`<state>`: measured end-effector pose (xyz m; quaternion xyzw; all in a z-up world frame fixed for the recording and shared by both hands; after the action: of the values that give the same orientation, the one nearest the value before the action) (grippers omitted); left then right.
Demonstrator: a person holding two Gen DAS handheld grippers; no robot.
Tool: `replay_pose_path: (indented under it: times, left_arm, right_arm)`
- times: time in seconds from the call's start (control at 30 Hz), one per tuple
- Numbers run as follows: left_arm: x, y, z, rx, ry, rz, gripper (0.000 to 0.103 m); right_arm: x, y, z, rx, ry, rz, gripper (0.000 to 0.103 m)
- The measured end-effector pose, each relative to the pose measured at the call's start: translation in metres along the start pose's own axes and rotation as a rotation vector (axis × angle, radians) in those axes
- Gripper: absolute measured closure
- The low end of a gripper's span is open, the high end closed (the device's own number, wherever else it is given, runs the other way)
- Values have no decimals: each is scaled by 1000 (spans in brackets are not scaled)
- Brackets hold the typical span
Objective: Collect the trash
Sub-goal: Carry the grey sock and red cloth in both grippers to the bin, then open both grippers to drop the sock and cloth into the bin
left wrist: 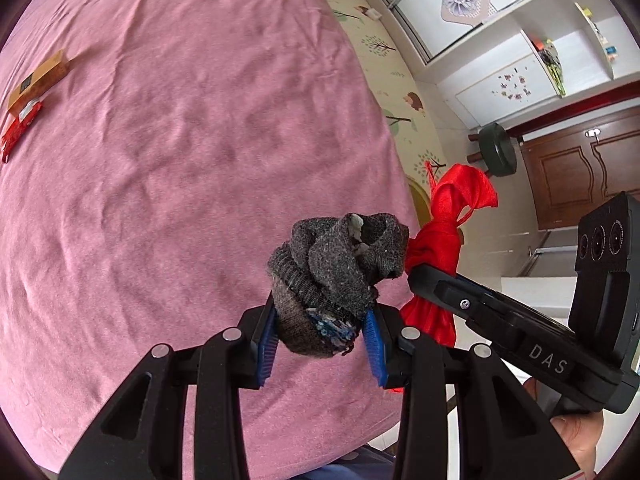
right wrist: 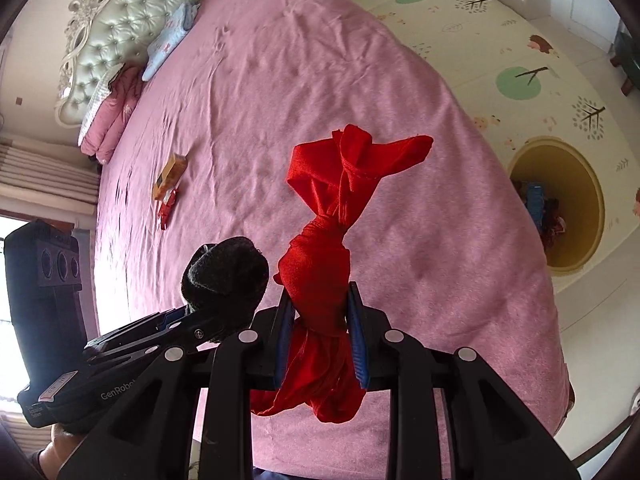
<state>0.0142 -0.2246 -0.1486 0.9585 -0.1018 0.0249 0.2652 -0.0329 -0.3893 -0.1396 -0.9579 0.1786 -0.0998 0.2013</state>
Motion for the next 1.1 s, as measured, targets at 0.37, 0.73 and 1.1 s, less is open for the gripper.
replay_pose_path:
  times: [0.37, 0.73, 1.1]
  left_arm:
    - [17, 90, 66, -13, -113, 159, 66]
    - [54, 176, 141, -33, -183, 289, 66]
    - [92, 249, 202, -73, -223, 354, 42]
  right_arm:
    - [8, 114, -36, -21, 108, 233, 78]
    - [31, 218, -47, -90, 166, 377, 78]
    - [63, 276, -69, -163, 192, 447, 61]
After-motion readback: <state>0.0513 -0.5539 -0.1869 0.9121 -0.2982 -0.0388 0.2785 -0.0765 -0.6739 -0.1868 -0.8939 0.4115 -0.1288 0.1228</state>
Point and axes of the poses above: each gripper's, at about its wrist camera, not at the fingertips, and z roughly the way its jaws point, y to its right, x to its top, the point moved 2 cm from there along z, roughly the way its jaws point, and after that the axes turned 7 degrees about -x, right-handed, at the moved point
